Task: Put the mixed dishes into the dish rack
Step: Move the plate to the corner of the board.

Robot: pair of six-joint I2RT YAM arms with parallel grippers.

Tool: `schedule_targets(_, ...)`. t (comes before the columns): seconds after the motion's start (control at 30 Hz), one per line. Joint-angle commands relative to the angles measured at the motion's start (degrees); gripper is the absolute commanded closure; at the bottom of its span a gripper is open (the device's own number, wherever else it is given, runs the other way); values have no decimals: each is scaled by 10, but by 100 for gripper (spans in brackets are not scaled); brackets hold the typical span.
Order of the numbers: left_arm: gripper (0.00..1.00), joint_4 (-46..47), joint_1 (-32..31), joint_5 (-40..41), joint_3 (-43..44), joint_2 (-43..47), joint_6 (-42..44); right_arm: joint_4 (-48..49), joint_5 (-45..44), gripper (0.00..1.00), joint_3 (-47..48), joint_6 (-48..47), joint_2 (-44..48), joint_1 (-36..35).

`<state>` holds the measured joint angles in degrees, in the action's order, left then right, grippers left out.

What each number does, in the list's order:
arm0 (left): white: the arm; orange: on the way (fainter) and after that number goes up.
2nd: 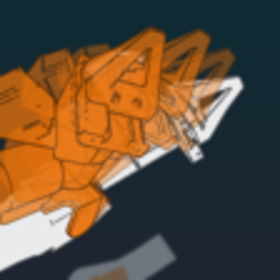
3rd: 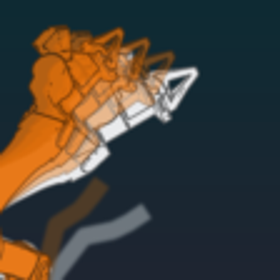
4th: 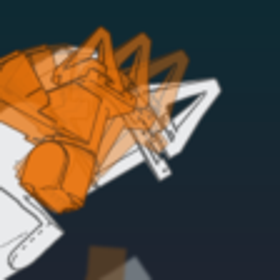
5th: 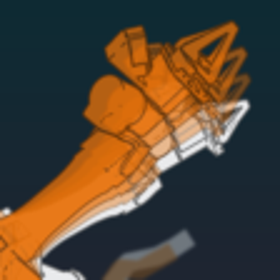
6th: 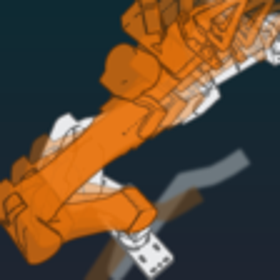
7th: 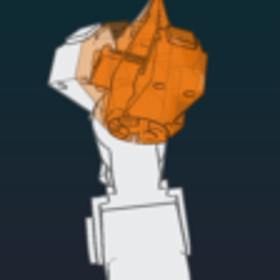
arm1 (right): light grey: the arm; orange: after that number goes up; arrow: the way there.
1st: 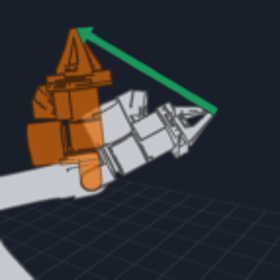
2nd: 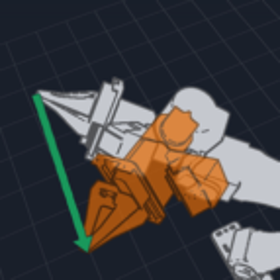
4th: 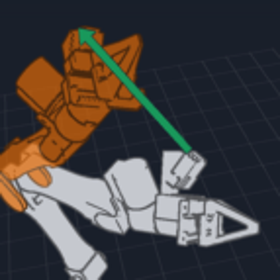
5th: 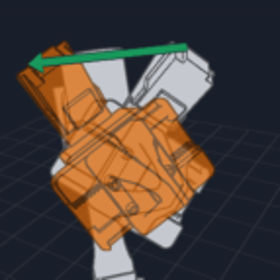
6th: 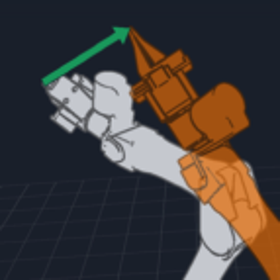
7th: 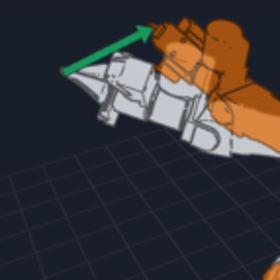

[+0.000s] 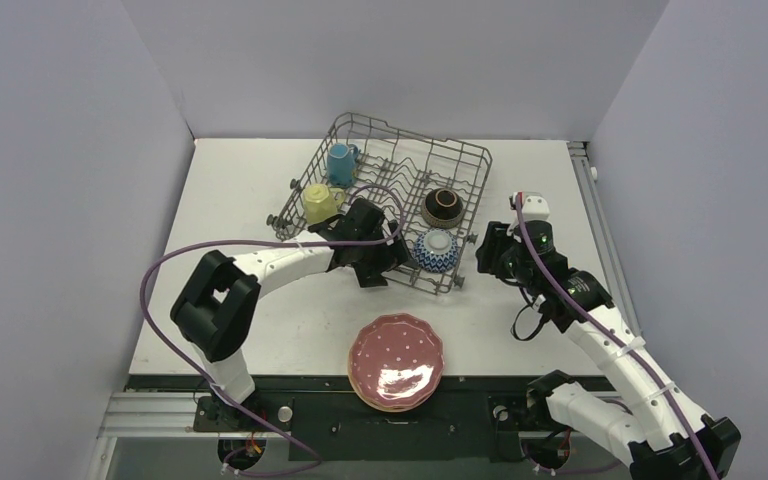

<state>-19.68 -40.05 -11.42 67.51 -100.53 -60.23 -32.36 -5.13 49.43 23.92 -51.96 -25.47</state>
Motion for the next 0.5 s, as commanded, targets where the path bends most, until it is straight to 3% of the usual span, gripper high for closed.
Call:
schedule_targets(0.0, 19, 29, 11, 11, 26, -26, -20, 39, 16, 53, -11, 12, 14, 4)
schedule_targets(0.2, 32, 15, 16, 9, 58, -61, -23, 52, 29, 53, -25, 17, 20, 5)
schedule_targets(0.47, 62, -7, 21, 5, 69, -78, -1, 66, 46, 53, -41, 21, 22, 7)
